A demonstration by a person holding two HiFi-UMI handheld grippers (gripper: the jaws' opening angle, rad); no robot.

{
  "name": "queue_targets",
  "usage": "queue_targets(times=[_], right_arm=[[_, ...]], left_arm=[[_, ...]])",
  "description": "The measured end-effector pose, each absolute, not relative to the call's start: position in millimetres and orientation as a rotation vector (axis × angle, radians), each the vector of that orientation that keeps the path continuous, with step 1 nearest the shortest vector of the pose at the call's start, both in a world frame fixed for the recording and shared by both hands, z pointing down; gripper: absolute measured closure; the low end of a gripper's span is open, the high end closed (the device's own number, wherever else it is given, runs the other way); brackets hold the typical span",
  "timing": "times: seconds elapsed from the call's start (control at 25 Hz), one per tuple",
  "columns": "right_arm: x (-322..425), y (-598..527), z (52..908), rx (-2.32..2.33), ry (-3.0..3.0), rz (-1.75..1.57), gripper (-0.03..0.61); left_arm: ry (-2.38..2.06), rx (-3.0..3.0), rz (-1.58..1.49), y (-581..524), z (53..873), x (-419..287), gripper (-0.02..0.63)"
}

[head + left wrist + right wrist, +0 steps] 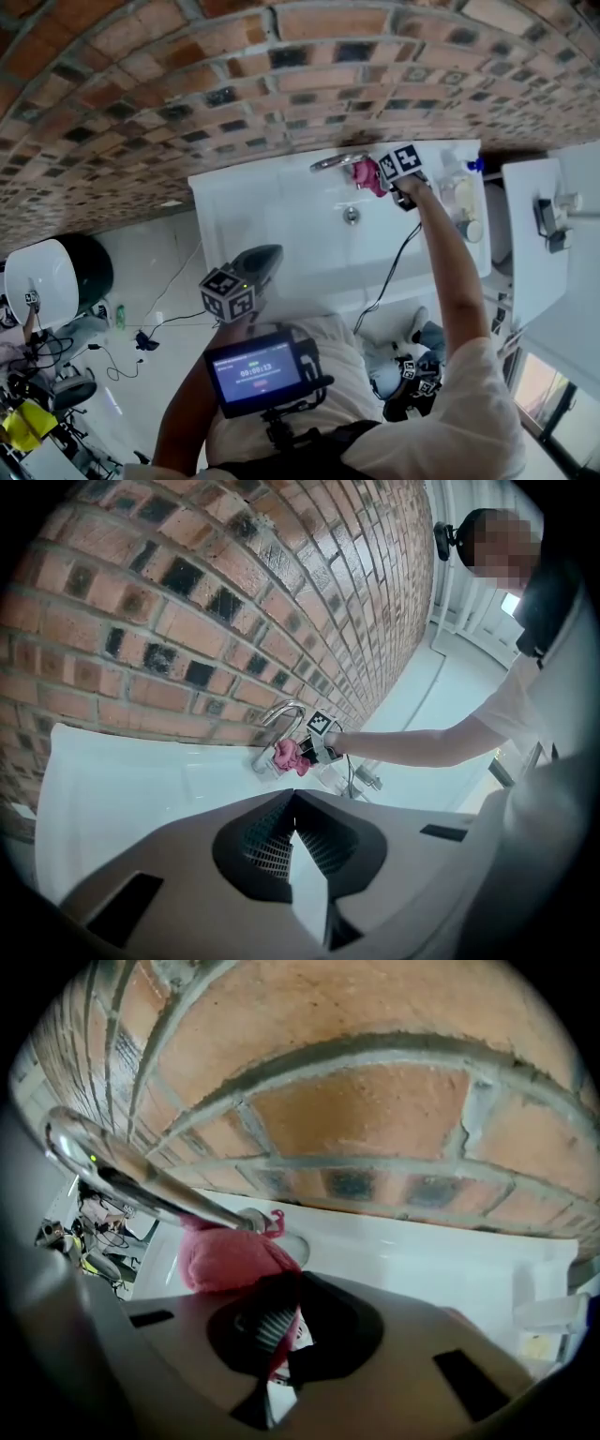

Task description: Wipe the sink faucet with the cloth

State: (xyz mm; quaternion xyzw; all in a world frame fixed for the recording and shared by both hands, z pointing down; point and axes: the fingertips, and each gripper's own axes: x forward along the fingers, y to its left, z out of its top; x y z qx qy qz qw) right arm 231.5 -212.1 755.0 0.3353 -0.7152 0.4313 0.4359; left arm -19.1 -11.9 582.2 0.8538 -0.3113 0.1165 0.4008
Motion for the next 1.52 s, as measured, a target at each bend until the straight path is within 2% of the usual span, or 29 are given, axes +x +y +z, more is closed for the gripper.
queue_targets(times=[0.28, 0.6, 1.0, 1.24, 1.52], right_arm=[[256, -227, 774, 0.952, -1.712, 1.09, 0.554], [260, -224, 808, 0.975, -1.688, 1.348, 0.555], [294, -211, 825, 1.098, -1.615, 1.362, 0.554], [324, -209, 794, 1.296, -1.707, 1.32, 0.554], [320, -185, 709, 1.434, -1.9, 1.07, 0.554]], left_arm=[[-0.769, 2.157, 0.314, -12, 587, -14, 0.611], [-0.791, 2.143, 0.333, -10, 588, -22, 0.611], [-0.8, 2.136, 0.34, -5, 587, -27, 0.611], [-0.776, 2.149, 0.341, 0, 588, -23, 0.611], [-0.759, 2.173, 0.322, 1, 580, -20, 0.611]])
